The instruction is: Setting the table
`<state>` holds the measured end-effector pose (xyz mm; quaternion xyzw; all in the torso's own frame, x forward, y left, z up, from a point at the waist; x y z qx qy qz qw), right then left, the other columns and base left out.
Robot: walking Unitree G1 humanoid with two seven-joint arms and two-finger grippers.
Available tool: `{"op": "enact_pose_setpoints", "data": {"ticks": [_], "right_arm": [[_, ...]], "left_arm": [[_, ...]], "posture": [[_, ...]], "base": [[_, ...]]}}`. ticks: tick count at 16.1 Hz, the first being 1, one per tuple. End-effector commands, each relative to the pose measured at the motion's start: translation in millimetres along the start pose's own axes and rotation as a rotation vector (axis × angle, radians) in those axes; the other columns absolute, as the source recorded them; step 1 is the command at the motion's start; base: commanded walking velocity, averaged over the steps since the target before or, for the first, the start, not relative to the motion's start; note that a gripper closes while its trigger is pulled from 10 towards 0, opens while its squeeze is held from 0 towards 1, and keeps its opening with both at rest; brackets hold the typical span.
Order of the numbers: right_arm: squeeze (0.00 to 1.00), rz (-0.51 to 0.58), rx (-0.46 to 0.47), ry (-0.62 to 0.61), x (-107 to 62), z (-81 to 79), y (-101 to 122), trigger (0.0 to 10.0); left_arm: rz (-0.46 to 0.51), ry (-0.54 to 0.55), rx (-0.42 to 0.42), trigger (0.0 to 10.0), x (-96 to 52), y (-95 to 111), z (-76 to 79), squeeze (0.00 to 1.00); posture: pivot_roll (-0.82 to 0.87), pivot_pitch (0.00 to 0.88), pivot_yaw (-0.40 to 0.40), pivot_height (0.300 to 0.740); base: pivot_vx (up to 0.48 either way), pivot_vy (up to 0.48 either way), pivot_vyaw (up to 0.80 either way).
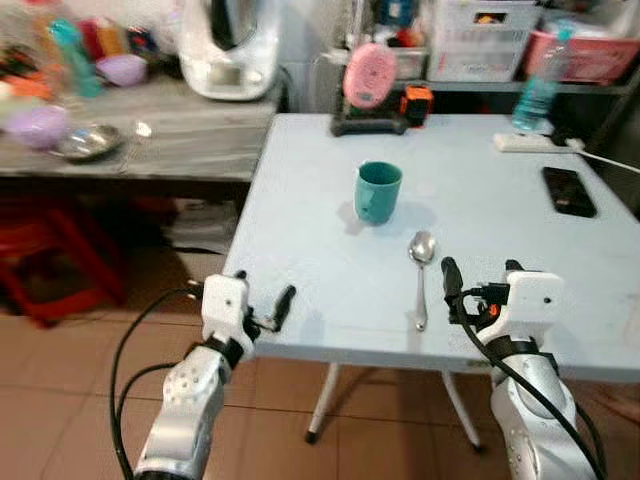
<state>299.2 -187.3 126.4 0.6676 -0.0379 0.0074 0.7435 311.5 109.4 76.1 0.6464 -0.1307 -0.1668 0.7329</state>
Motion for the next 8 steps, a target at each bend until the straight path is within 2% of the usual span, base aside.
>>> {"op": "enact_pose_setpoints", "data": {"ticks": [1,2,4,8], "right_arm": [[0.0,-0.009,-0.006,0.012,3.1,-4.0,0,10.0],[0.0,-0.048,-0.028,0.027,4.2,-4.3,-6,10.0],[0.0,-0.075,-0.02,0.031,6.3,-2.6,-10,10.0],[0.0,-0.179,0.015,0.064,25.2,-6.3,-22,10.0]], "left_arm": [[0.003,-0.048,0.031,10.0,-1.5,2,2.9,0.0],[0.004,-0.101,0.037,10.0,-2.7,4,7.0,0.0],[0.001,-0.127,0.065,10.0,-4.2,3,8.8,0.0],[-0.01,-0.202,0.073,10.0,-8.9,2,15.1,0.0]], "posture": [[-0.08,0.0,0.023,0.74],[-0.07,0.0,0.02,0.74],[-0.07,0.0,0.02,0.74],[-0.08,0.0,0.027,0.74]], "base": [[0.0,0.0,0.0],[0.0,0.0,0.0],[0.0,0.0,0.0],[0.0,0.0,0.0]]}}
Point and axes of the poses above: a point about 5 cm out from each wrist's last joint towards the gripper, its own x axis pointing out of the wrist towards the gripper, its own y axis along the axis of the wrist's last joint, z = x × y, the point moved 4 cm from there along x, pointing out of the wrist towards the gripper, and after that the axes turned 5 degrees about -x, right-handed, at the moved point
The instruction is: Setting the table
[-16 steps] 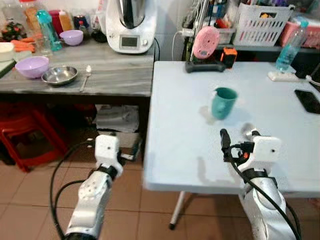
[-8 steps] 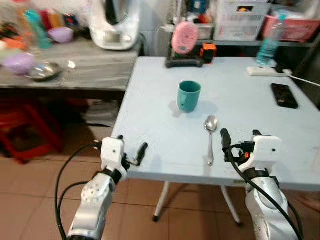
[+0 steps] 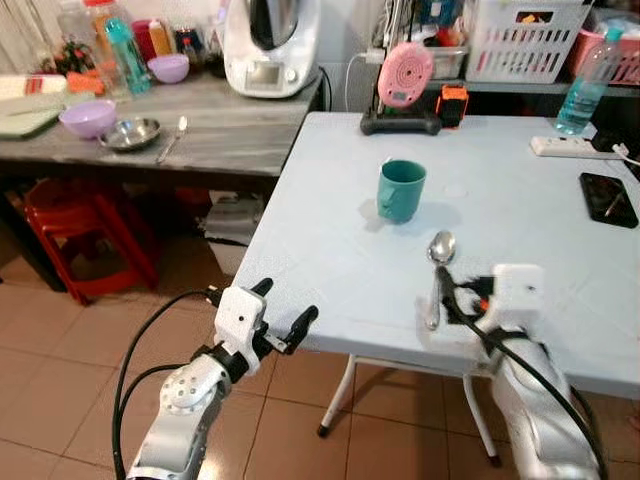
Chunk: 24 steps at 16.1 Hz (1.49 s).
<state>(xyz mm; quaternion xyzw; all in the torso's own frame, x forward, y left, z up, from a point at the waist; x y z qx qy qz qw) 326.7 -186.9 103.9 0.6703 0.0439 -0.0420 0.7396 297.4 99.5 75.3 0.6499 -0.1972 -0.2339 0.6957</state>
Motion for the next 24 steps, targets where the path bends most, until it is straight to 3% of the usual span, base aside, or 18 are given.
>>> {"op": "enact_pose_setpoints", "data": {"ticks": [1,4,7,14,20,21,22,23,24], "right_arm": [[0.0,-0.027,0.012,0.037,7.7,-9.0,0,10.0],[0.0,-0.087,0.029,0.067,27.7,-21.9,-2,10.0],[0.0,-0.148,0.048,0.07,32.0,-26.7,-11,10.0],[0.0,-0.225,0.041,-0.022,28.7,-13.5,-28,10.0],[0.0,-0.257,0.1,-0.081,28.1,-1.3,-35,10.0],[0.0,-0.265,0.102,-0.086,29.0,0.6,-36,8.5],[0.0,-0.275,0.094,-0.087,30.7,2.5,-37,4.6],[0.0,-0.281,0.095,-0.085,31.7,3.1,-38,3.6],[0.0,-0.301,0.096,-0.077,34.0,3.9,-40,4.6]], "left_arm": [[0.013,-0.032,0.026,10.0,-0.6,5,2.2,0.0],[0.01,-0.059,0.042,10.0,-0.9,6,3.9,0.0],[0.012,-0.071,0.039,10.0,-2.1,6,5.5,0.0],[0.006,-0.138,0.025,10.0,-2.6,7,11.5,0.0],[0.008,-0.179,0.017,10.0,0.1,10,14.3,0.0],[0.008,-0.19,0.013,10.0,0.2,11,16.2,0.0],[0.005,-0.215,0.002,10.0,0.1,10,20.0,0.0],[0.003,-0.229,-0.004,10.0,0.1,10,21.7,0.0],[-0.007,-0.266,-0.011,10.0,-0.8,8,26.9,0.0]], "posture": [[-0.08,0.0,0.027,0.74],[-0.07,0.0,0.022,0.74],[-0.06,0.0,0.015,0.74],[-0.06,0.0,0.011,0.74],[-0.06,0.0,0.016,0.74],[-0.06,0.0,0.02,0.74],[-0.06,0.0,0.02,0.74],[-0.06,0.0,0.02,0.74],[-0.07,0.0,0.02,0.74]], "base": [[0.0,0.0,0.0],[0.0,0.0,0.0],[0.0,0.0,0.0],[0.0,0.0,0.0],[0.0,0.0,0.0],[0.0,0.0,0.0],[0.0,0.0,0.0],[0.0,0.0,0.0],[0.0,0.0,0.0]]}}
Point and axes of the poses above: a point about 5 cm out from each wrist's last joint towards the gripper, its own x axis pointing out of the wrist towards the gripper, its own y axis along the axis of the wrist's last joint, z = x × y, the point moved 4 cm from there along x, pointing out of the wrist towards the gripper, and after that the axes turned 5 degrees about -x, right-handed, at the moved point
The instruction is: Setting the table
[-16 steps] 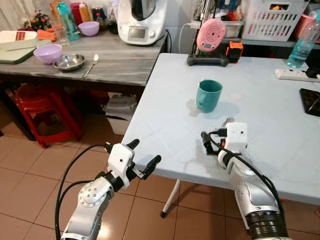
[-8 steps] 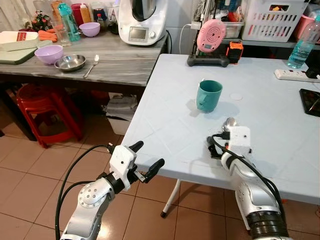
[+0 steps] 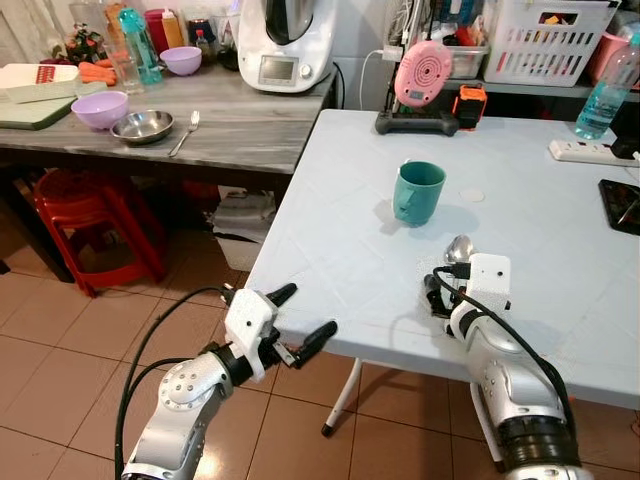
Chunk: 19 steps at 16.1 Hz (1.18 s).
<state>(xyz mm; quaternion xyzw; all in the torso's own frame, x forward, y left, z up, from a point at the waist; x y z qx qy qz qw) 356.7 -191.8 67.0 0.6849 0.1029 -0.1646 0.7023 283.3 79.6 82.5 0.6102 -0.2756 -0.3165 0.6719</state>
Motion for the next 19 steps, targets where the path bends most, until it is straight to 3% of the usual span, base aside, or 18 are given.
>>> {"op": "enact_pose_setpoints", "data": {"ticks": [1,3,4,5,11,19], "right_arm": [[0.0,-0.051,0.01,0.002,4.1,3.7,-8,6.6],[0.0,-0.057,0.005,0.001,6.6,5.6,-7,3.6],[0.0,-0.061,0.009,0.004,8.2,6.6,-7,0.5],[0.0,-0.069,0.018,0.008,11.0,8.1,-8,0.0],[0.0,-0.1,0.02,0.043,21.9,7.4,-6,0.0],[0.0,-0.082,-0.089,0.099,32.8,-7.7,5,0.0]], "left_arm": [[-0.01,-0.047,0.014,10.0,-0.5,2,5.9,0.0],[-0.015,-0.053,0.021,10.0,-0.9,1,7.4,0.0],[-0.015,-0.051,0.023,10.0,-1.1,1,7.7,0.0],[-0.016,-0.05,0.023,10.0,-1.3,1,8.0,0.0],[-0.034,-0.074,0.022,10.0,-1.6,-3,12.1,0.0],[-0.047,-0.098,0.02,10.0,-1.9,-5,15.0,0.0]], "posture": [[-0.07,0.0,0.02,0.74],[-0.07,0.0,0.02,0.74],[-0.07,0.0,0.02,0.74],[-0.06,0.0,0.02,0.74],[-0.06,0.0,0.021,0.74],[-0.06,0.0,0.027,0.74]], "base": [[0.0,0.0,0.0],[0.0,0.0,0.0],[0.0,0.0,0.0],[0.0,0.0,0.0],[0.0,0.0,0.0],[0.0,0.0,0.0]]}}
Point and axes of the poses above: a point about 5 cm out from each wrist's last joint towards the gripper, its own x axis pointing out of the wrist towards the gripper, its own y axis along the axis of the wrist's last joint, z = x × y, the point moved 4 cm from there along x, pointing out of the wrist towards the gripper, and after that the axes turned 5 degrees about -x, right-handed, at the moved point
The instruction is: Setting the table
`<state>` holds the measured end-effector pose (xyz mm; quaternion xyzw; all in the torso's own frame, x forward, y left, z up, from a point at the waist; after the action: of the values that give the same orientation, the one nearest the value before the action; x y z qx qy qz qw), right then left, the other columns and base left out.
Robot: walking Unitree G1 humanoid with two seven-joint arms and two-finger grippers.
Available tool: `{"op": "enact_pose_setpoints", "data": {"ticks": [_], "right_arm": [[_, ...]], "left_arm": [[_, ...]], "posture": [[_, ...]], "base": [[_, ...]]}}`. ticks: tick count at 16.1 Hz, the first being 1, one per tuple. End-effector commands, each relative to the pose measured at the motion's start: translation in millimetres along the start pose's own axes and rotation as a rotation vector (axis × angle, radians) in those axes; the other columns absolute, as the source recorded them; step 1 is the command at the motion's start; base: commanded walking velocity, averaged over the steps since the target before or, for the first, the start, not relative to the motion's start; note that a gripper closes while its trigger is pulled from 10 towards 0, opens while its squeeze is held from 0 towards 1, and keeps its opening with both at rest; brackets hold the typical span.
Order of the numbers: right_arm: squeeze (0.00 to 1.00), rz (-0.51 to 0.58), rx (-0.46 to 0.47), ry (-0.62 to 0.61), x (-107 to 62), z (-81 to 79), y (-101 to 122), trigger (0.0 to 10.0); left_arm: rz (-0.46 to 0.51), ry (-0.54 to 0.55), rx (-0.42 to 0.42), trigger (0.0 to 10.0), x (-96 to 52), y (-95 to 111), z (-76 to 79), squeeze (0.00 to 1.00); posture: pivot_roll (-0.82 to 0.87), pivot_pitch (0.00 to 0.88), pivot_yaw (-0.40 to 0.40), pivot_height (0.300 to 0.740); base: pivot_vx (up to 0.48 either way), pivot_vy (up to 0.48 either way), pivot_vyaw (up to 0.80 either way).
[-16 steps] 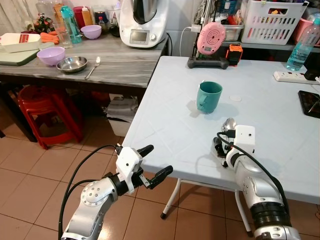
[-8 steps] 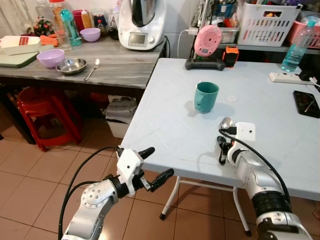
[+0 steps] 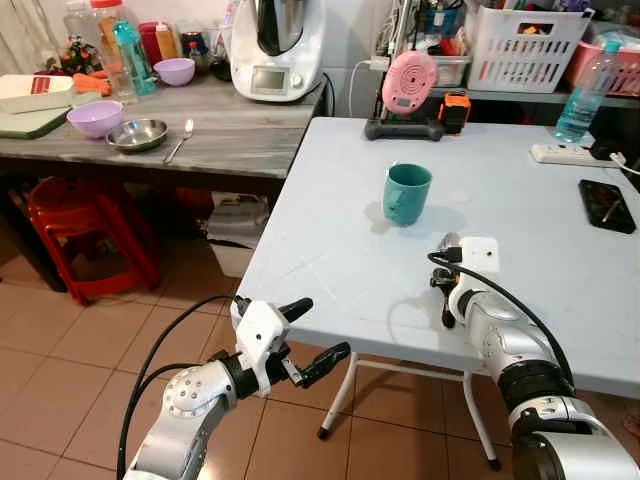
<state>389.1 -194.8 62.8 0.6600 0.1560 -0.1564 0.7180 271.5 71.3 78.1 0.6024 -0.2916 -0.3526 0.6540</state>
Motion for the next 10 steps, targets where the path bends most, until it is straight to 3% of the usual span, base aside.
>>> {"op": "enact_pose_setpoints", "data": {"ticks": [1,7,10], "right_arm": [[0.0,-0.025,-0.011,0.031,1.8,-10.1,-5,0.0],[0.0,-0.059,0.027,0.046,-1.2,-17.9,-27,0.0],[0.0,-0.006,0.116,0.031,-5.7,-20.2,-25,0.0]], "left_arm": [[-0.012,-0.017,0.018,10.0,-0.8,1,1.2,0.0],[-0.019,-0.025,0.023,10.0,-2.6,1,1.3,0.0],[-0.02,-0.028,0.026,10.0,-2.0,2,0.9,0.0]], "posture": [[-0.06,0.0,0.027,0.74],[-0.06,0.0,0.034,0.74],[-0.06,0.0,0.036,0.74]], "base": [[0.0,0.0,0.0],[0.0,0.0,0.0],[0.0,0.0,0.0]]}}
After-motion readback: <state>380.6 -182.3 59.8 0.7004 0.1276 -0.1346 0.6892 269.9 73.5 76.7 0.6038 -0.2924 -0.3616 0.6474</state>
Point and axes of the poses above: a point about 5 cm out from each wrist's last joint towards the gripper, its own x axis pointing out of the wrist towards the gripper, its own y axis along the axis of the wrist's last joint, z = x × y, the point moved 4 cm from there along x, pointing out of the wrist towards the gripper, and after that the axes turned 5 degrees about -x, right-handed, at the moved point
